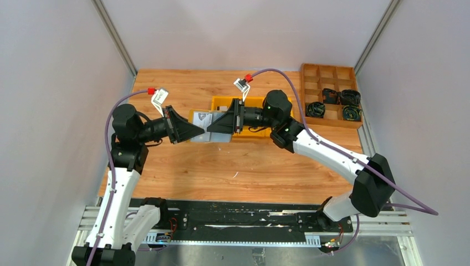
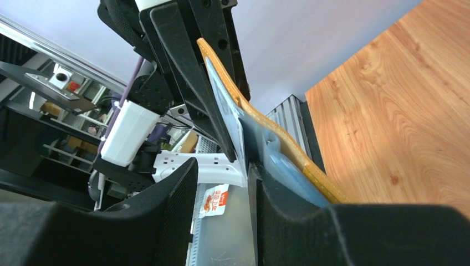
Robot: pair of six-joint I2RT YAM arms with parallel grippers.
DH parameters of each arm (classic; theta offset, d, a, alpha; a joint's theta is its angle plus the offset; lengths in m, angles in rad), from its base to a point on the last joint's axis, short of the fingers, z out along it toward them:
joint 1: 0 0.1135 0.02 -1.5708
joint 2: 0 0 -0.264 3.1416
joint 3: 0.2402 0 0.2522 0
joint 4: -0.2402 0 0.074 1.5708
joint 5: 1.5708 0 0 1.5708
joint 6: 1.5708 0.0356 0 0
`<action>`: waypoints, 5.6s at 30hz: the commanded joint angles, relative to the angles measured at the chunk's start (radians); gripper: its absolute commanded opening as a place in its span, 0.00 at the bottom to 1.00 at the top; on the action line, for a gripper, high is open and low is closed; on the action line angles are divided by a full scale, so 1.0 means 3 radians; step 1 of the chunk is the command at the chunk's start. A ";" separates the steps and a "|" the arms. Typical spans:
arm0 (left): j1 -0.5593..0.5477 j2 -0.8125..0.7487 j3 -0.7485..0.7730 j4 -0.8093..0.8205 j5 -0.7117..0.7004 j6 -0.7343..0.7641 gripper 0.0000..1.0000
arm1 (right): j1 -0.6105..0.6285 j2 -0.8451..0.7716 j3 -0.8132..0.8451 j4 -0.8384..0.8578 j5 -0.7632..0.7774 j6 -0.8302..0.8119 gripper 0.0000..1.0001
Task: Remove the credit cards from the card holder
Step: Remove the credit card from the card holder, then place the credit card in the storage box, then close the card holder at the center of the board, then reset both arms
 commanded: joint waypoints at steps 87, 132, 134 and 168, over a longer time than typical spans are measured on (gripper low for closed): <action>-0.0895 0.0750 0.0941 -0.3467 -0.1430 0.4111 0.01 | -0.0949 0.2034 0.1861 -0.2153 0.1009 -0.1375 0.00; -0.2332 0.0990 -0.0603 -0.2611 -0.2998 0.5185 0.56 | -0.0914 0.0124 0.0270 -0.2127 0.1711 -0.1773 0.74; -0.2335 0.1037 -0.0649 -0.2637 -0.2946 0.5269 0.56 | -0.0949 -0.0032 0.0110 -0.2140 0.1733 -0.1750 0.74; -0.0364 0.1160 0.0212 -0.1233 -0.2248 0.3819 1.00 | -0.1451 -0.1667 -0.2061 -0.1166 0.5158 -0.2697 0.91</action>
